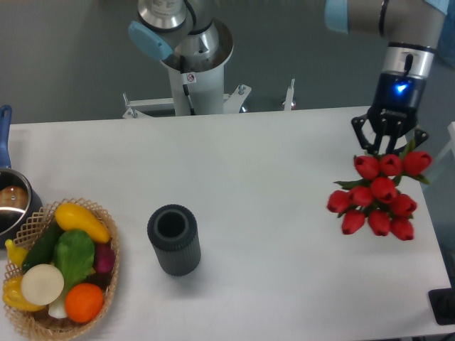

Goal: Insert the flowers into the vase
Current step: 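Carry the tulip bunch across the table over the black vase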

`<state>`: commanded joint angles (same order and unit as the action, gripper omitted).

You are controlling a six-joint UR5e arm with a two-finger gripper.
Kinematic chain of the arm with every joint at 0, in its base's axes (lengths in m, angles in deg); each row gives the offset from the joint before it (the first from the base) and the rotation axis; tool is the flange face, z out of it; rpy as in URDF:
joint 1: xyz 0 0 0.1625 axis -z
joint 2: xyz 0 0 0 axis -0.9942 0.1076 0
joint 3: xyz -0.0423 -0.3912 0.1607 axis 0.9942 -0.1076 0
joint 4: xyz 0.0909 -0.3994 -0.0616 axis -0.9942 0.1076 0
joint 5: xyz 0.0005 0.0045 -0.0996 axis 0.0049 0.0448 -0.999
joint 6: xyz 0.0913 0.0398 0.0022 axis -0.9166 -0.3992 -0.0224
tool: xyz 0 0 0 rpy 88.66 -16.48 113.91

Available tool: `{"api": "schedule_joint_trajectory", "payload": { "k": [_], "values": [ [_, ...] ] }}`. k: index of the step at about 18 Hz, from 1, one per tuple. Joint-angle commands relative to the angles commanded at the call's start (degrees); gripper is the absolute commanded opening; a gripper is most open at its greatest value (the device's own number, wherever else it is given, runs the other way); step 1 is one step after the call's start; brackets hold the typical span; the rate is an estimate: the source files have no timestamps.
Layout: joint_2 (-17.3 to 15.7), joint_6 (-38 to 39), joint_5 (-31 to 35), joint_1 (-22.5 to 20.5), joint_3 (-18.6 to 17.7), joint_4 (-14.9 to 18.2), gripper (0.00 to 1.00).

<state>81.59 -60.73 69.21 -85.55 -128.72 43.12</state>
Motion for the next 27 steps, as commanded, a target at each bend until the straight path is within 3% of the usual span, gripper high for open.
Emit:
{"api": "schedule_joint_trajectory", "payload": {
  "k": [9,13,21,27],
  "values": [
    [0.70,-0.35,-13.18,5.10,-0.26,-0.09,0.11],
    [2.10,-0.61,-22.93,7.20,-0.09,-1.05,0.11],
    [2.46,-1.84,-28.48,13.44,-0.79,-1.32,0.11],
    [1.41,-5.09,-28.93,17.93,-4.39,-1.58,0.11]
  ]
}}
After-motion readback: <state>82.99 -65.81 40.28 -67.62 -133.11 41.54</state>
